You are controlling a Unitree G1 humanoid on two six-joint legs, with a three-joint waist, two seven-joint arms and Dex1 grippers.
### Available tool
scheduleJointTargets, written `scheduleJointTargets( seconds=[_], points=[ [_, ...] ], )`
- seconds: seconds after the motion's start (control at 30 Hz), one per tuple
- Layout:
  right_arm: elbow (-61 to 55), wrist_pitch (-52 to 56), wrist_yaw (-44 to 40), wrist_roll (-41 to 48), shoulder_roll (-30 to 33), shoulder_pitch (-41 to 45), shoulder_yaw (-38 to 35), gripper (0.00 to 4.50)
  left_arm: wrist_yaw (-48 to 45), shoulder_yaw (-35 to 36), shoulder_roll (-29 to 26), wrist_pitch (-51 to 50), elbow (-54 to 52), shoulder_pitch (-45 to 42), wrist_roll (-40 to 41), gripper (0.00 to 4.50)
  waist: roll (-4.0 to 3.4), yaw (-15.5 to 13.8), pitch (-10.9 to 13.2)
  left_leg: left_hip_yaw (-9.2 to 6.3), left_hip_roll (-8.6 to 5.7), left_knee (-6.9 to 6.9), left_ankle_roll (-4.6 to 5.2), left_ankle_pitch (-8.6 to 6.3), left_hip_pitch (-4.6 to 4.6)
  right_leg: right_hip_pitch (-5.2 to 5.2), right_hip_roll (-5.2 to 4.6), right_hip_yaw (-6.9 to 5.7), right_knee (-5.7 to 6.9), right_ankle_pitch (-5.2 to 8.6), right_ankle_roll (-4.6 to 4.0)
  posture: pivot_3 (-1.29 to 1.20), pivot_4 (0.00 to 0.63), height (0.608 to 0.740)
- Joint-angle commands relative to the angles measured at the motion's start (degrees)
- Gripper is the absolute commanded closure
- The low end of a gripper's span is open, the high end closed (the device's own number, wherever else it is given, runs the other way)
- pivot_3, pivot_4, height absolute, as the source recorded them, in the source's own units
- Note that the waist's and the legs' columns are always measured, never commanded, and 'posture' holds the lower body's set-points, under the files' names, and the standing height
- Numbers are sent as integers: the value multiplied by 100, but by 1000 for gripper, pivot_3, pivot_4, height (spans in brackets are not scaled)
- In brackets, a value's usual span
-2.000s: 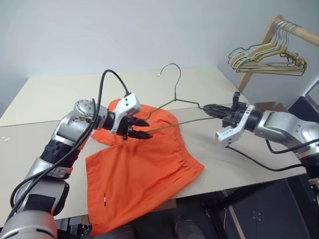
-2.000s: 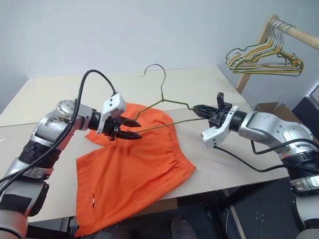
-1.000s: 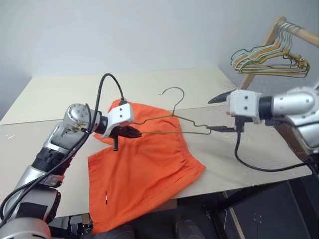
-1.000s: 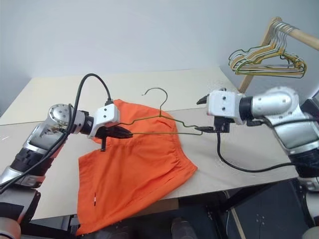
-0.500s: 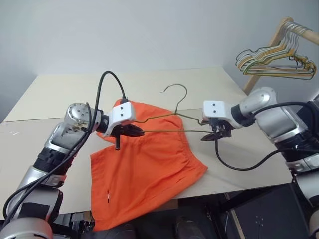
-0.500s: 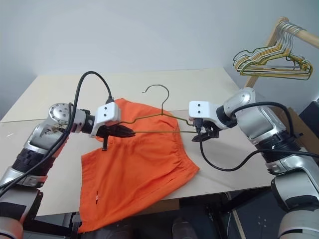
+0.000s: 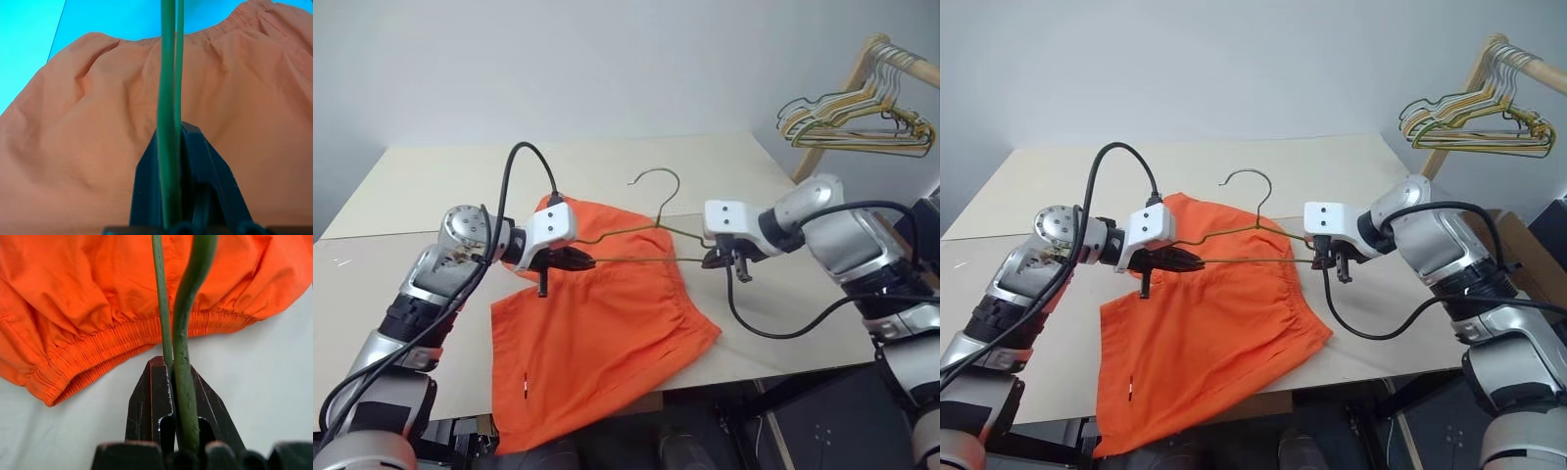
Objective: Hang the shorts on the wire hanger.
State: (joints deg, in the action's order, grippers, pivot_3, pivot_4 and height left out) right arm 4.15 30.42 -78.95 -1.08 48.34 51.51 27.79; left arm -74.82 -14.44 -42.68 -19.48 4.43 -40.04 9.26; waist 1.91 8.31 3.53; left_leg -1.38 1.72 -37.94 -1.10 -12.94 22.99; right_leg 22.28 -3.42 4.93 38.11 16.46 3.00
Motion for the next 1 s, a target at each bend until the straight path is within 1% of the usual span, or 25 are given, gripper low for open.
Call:
scheduleJointTargets(
  seconds=[0.03, 0.1, 0.13, 0.2, 0.27, 0.33, 0.37, 0.43, 0.5, 0.6, 0.7, 0.8, 1.0],
  points=[
    [-606, 199, -81, 369, 323, -513, -586, 4500, -253, 273, 46, 231, 32, -15, 346, 3727, 0, -19, 0, -1, 0, 0, 0, 0, 1, 0, 0, -3, 0, 0, 0, -71, 0, 740],
    [-907, 425, -10, 588, 584, -1122, -915, 4500, -120, 456, 94, 314, 394, -82, 381, 3179, 0, -111, -1, -2, 0, -7, 0, 0, 9, 0, -2, -11, 1, 0, 0, -69, 0, 740],
    [-1019, 499, 39, 648, 662, -1327, -1030, 4500, -58, 513, 111, 355, 512, -103, 372, 2819, 0, -133, -1, -1, 0, -13, 0, 0, 14, -1, -1, -19, -1, 0, 0, -68, 0, 740],
    [-1220, 900, 270, 837, 853, -1999, -1437, 4500, 217, 798, 175, 328, 829, -191, 424, 2402, 0, -171, -1, 6, -1, -21, 0, 0, 15, -1, -1, -23, 6, 0, 0, -64, 3, 740],
    [-1428, 1308, 505, 1020, 1051, -2749, -1900, 4500, 575, 1139, 263, 89, 996, -242, 572, 1670, 0, -246, 0, 3, 0, -26, 0, 0, 19, -4, 0, -34, 7, 0, 0, -63, 17, 740],
    [-1568, 1705, 705, 1217, 1181, -3391, -2347, 4500, 742, 1407, 319, 40, 938, -147, 747, 1041, 0, -288, 0, 4, 0, -28, 1, -1, 21, -2, 1, -34, 8, 0, 0, -58, 27, 740],
    [-1598, 1923, 785, 1319, 1239, -3713, -2586, 4500, 906, 1531, 377, 8, 774, -43, 812, 688, 0, -301, 0, 4, 0, -28, 1, -1, 23, -2, 0, -34, 5, 0, 0, -55, 32, 740],
    [-1553, 2729, 1018, 1618, 1210, -4184, -3145, 4500, 1000, 1737, 425, -357, 205, 236, 1162, 49, 1, -329, 0, 5, 0, -29, 1, -1, 23, -4, 0, -33, 3, 0, 0, -51, 47, 740],
    [-1548, 3276, 1206, 1848, 1175, -4350, -3430, 4500, 959, 1822, 404, -627, -201, 426, 1419, 20, 0, -338, 1, 6, 0, -28, 2, -1, 20, -7, 0, -28, 3, 0, 0, -50, 49, 740],
    [-1314, 4165, 1395, 2130, 1220, -4553, -3719, 4500, 681, 1816, 232, -995, -1169, 953, 1926, 20, -1, -347, 2, 7, 3, -28, 2, -1, 14, -8, 6, -26, 7, -3, -4, -44, 57, 740],
    [-1207, 4733, 1218, 2557, 1455, -4661, -3743, 4500, 704, 1832, 132, -1284, -1731, 1248, 2217, 20, -4, -436, 8, 9, 6, -24, 3, -2, 11, -15, 8, -26, -2, -2, -4, -38, 65, 740],
    [-1113, 4906, 952, 2953, 1727, -4679, -3586, 4500, 688, 1819, 23, -1440, -2024, 1435, 2402, 20, -17, -468, 16, 17, 3, -24, 3, -2, 8, -16, 7, -19, -4, -2, -4, -34, 71, 740],
    [-947, 4713, 426, 3456, 2128, -4598, -3141, 4500, 705, 1767, -90, -1537, -2204, 1580, 2514, 20, -14, -522, 21, 26, 5, -21, 4, -3, -4, -26, 10, -18, -12, -1, -1, -25, 74, 740]
  ],
)
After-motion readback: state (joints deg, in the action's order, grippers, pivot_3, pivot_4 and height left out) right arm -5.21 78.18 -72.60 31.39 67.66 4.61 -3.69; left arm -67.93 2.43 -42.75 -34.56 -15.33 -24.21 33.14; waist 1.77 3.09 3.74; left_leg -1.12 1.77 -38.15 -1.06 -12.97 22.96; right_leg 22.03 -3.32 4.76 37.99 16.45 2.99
